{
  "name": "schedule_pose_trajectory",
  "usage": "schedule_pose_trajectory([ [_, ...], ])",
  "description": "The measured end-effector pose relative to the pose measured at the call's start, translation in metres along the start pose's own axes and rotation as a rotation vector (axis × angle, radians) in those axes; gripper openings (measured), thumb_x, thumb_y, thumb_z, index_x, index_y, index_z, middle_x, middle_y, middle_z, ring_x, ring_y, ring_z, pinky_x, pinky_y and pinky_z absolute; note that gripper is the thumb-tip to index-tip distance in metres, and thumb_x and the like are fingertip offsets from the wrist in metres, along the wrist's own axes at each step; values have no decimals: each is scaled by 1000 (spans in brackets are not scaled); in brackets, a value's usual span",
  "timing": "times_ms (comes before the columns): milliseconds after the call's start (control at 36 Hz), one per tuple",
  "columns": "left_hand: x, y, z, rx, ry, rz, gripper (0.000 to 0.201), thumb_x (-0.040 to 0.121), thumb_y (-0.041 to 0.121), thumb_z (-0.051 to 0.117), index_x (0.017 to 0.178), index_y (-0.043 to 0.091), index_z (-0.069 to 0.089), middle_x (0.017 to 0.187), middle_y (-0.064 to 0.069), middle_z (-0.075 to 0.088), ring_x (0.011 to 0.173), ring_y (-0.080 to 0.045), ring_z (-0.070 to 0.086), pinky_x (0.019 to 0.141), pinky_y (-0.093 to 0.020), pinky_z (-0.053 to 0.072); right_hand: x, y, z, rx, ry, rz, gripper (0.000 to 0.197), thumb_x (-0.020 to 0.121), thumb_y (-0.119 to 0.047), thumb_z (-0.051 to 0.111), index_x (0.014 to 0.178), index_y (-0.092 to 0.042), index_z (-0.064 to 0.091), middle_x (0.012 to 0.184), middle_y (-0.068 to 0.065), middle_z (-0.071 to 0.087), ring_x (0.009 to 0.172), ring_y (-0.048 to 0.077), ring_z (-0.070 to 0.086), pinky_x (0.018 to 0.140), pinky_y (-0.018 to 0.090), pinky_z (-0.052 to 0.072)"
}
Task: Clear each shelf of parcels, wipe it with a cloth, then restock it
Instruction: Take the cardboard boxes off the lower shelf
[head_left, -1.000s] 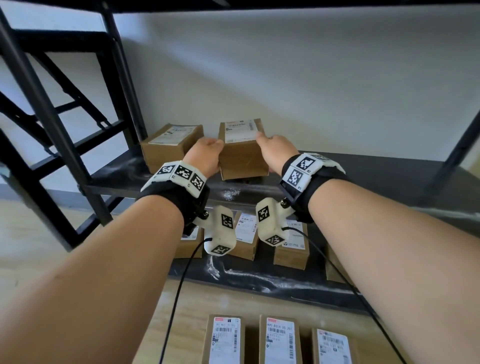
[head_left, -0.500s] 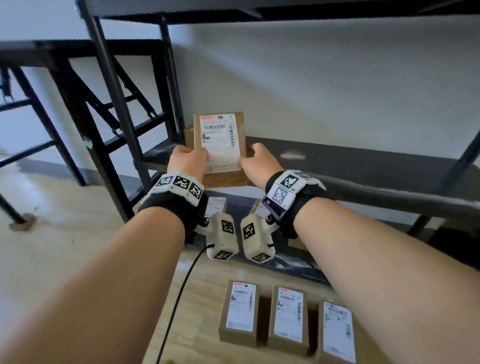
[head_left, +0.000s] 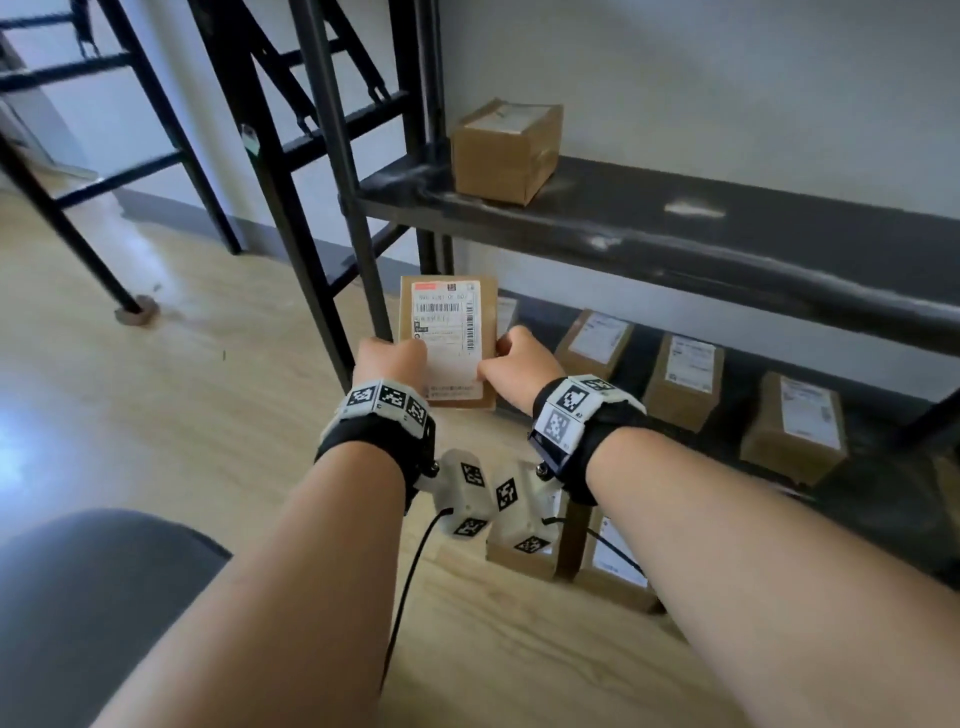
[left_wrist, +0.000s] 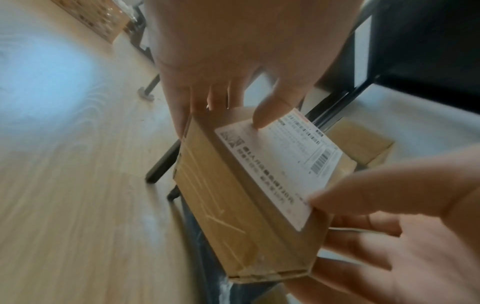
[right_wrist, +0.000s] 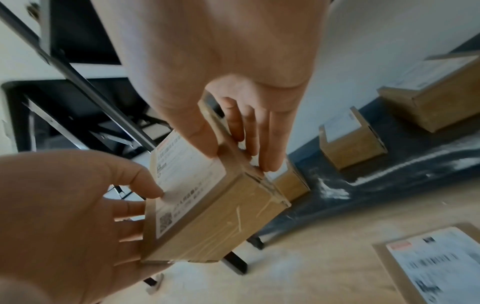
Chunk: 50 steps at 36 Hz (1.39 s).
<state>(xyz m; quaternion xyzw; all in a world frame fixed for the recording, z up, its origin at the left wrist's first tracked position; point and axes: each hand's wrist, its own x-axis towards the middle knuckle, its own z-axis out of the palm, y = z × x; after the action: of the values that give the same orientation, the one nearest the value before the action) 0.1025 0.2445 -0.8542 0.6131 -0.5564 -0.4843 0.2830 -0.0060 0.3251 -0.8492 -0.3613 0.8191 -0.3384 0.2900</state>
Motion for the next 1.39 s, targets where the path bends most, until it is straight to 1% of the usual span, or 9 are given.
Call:
schedule_pose_trajectory([
  [194,42,-69,31,155,-100,-148,28,82,13,51,109,8,53,96,-6,61,79,-24,57,66,-29,42,39,58,58,-99,-139,177,30,80,-25,55,109,-16,53,102,5,63,88,28,64,81,46,56],
  [361,77,-120,48,395,-233,-227,21,86,16,54,106,10,53,87,-5,62,78,-23,60,74,-32,50,69,100,96,-120,-225,286,17,84,-18,54,98,-12,60,98,7,68,84,28,67,80,44,58],
  [500,106,-154,62,550,-344,-237,23,86,22,51,96,5,64,86,-9,68,70,-23,63,68,-29,51,83,115,118,-158,-272,392,14,92,-18,50,82,-10,53,91,9,66,86,28,67,79,36,56],
  [639,133,-178,74,693,-436,-201,32,96,28,44,90,2,63,76,-9,64,62,-23,59,61,-28,48,98,124,138,-203,-281,479,14,90,-20,55,96,-9,60,96,9,69,85,27,67,77,34,56],
  [750,150,-188,85,825,-553,-160,34,98,33,44,90,5,61,83,-10,66,71,-24,62,68,-32,55,105,129,146,-240,-303,523,17,93,-15,51,104,-6,61,106,11,67,84,26,61,65,29,44],
  [944,164,-193,91,966,-696,-124,33,100,30,42,84,5,54,74,-5,60,63,-18,58,54,-25,48,105,131,147,-247,-290,606,16,96,-11,47,87,-5,58,85,9,58,77,26,57,63,30,43],
  [1028,162,-190,88,1011,-743,-93,31,103,28,36,93,4,52,79,-7,58,74,-23,58,60,-26,49,104,127,149,-215,-238,638,24,94,-11,46,71,-6,52,82,11,62,76,29,61,68,32,49],
  [1194,157,-172,74,930,-790,-27,33,96,16,51,122,-3,58,121,-18,62,88,-22,52,85,-33,48,91,113,140,-234,-163,631,16,96,-18,49,97,-8,61,89,7,61,79,24,58,71,29,46],
  [1389,129,-107,53,900,-736,111,35,99,12,44,133,1,49,133,-14,54,122,-28,53,85,-27,46,73,71,107,-352,-80,528,24,96,-15,46,75,-8,55,83,8,60,75,25,59,72,32,47],
])
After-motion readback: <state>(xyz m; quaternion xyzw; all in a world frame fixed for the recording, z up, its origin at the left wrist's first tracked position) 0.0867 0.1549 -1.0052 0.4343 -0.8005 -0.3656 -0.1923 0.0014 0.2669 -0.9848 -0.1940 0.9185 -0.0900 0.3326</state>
